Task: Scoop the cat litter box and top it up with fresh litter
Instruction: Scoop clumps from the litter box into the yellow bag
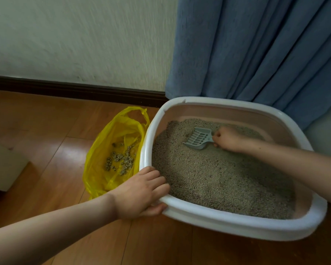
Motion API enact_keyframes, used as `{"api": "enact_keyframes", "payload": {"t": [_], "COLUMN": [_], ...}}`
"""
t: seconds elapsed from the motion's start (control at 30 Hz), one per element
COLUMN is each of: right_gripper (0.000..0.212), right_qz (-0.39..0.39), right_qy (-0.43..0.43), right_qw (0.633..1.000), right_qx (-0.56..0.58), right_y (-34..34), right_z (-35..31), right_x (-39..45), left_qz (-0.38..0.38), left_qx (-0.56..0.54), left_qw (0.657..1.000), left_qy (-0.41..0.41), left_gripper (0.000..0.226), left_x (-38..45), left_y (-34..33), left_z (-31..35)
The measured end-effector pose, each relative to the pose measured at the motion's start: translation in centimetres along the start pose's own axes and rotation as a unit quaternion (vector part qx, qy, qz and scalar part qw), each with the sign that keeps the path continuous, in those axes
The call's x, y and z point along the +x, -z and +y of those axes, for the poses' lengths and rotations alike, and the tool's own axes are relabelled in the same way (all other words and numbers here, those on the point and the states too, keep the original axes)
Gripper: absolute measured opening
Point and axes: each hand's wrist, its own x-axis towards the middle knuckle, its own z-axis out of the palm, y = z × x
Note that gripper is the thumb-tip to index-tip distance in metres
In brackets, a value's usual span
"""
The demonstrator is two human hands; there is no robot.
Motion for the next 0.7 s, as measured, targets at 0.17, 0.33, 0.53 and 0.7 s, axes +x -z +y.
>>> {"api": "enact_keyframes", "payload": {"t": [0.17, 0.33, 0.53, 0.7], "right_gripper": [0.03, 0.032, 0.033, 0.033], "right_qz": [0.029, 0.065, 0.064, 0.052], "right_qy": [-0.009, 0.018, 0.035, 0.052], "right_qw": [0.999, 0.995, 0.993, 0.994], "right_qx": [0.038, 0.078, 0.097, 0.084], "right_y": [-2.9, -4.1, -3.3, -2.6], "right_z": [-1.0, -0.5, 0.9, 1.2], "right_x": [0.1, -1.2, -3.3, -4.9], "left_qz": [0.008, 0.006, 0.008, 0.009], "left_qx": [0.001, 0.003, 0.004, -0.002], "left_qw": [1.0, 1.0, 1.0, 1.0], "left_qy": [0.001, -0.003, -0.003, -0.002], "left_gripper": [0.026, 0.027, 0.027, 0.026], "left_x": [0.0, 0.0, 0.0, 0.0], "left_y": [-0.1, -0.1, -0.3, -0.3], "left_z": [0.0, -0.1, -0.2, -0.1]}}
